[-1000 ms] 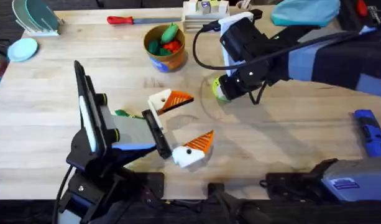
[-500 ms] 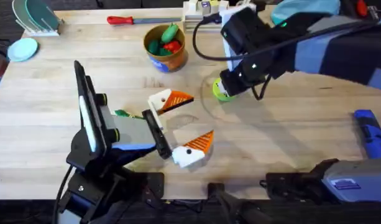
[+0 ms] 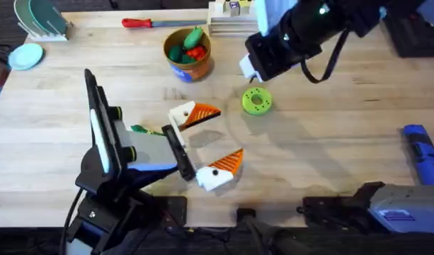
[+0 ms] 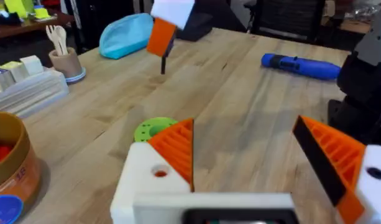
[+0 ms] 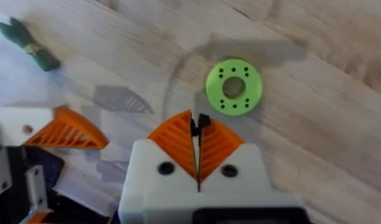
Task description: Pick up the gripper from the table and insert it into the empty holder that is missing its gripper. Then pick up a screw, insert it into the mounting hole, and use the screwdriver to tighten it. Finally, clean up the table by picking up the vegetable and placing it into the bucket.
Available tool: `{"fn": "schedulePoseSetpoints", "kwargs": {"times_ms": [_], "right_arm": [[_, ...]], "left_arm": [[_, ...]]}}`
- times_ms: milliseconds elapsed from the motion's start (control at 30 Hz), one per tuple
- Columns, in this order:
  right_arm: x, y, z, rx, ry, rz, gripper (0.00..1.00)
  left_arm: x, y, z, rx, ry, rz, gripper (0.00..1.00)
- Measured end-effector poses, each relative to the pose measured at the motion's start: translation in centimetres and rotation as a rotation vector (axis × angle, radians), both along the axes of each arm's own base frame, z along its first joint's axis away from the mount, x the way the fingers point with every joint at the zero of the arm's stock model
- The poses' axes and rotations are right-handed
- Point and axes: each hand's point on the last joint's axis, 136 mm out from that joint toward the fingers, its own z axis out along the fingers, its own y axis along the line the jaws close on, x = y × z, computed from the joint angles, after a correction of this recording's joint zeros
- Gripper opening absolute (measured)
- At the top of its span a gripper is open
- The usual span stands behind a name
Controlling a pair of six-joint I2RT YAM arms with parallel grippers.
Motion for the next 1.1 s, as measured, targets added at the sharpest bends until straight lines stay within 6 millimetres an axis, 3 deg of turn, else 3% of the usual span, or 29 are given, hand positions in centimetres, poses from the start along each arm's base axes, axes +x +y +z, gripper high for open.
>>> {"fn": "schedulePoseSetpoints", "kwargs": {"times_ms": [233,367,600,1100], "right_arm": [[-3.0,6.6,4.7,0.139,-0.088,0.183,0.005],[-5.3,9.2,5.3,0.179,-0.091,0.259,0.005],[-7.1,11.1,3.8,0.167,-0.042,0.291,0.005],[-7.4,12.7,2.2,0.16,-0.01,0.299,0.005]], "left_arm": [[0.0,0.0,0.0,0.0,0.0,0.0,0.994],[0.0,0.0,0.0,0.0,0.001,0.0,0.994],[0.0,0.0,0.0,-0.012,0.025,-0.001,0.994],[0.0,0.0,0.0,-0.017,0.036,-0.001,0.992]]}}
